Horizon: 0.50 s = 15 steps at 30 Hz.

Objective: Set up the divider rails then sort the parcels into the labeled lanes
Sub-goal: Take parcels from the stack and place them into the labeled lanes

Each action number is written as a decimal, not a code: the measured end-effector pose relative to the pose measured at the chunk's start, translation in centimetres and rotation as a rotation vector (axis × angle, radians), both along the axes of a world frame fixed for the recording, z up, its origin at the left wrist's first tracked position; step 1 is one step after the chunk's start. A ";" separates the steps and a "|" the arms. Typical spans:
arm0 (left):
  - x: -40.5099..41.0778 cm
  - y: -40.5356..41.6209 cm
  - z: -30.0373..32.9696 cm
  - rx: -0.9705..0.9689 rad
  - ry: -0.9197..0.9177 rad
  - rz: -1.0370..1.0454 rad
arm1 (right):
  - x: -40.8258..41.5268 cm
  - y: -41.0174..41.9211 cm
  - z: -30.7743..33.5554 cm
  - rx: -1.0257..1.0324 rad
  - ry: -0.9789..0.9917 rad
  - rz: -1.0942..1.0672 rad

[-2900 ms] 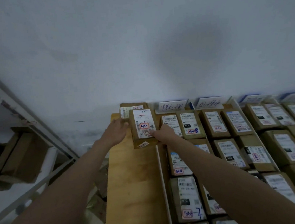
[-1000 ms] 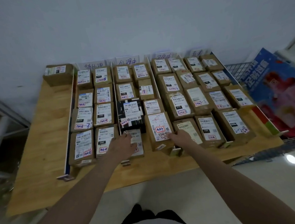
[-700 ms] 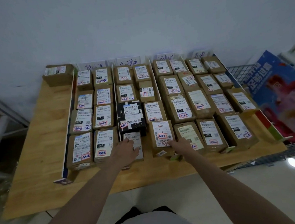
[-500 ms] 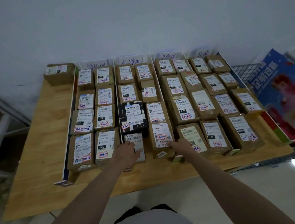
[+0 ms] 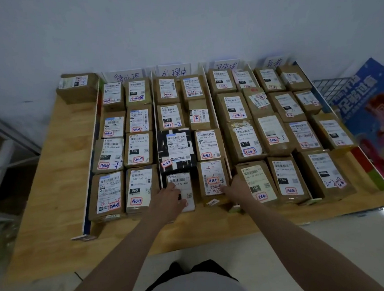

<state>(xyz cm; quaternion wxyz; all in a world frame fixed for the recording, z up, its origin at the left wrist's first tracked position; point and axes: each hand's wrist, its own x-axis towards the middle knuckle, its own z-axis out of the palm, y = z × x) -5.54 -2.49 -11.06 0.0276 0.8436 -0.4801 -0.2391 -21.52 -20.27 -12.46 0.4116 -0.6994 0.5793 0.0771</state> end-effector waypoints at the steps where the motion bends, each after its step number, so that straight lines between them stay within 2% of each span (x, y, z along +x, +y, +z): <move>1: 0.0 0.1 0.0 -0.007 -0.001 -0.007 | 0.1 0.3 0.3 -0.006 0.012 0.010; 15: 0.2 0.2 0.3 0.003 0.008 -0.029 | 0.3 1.0 0.5 -0.162 0.131 0.170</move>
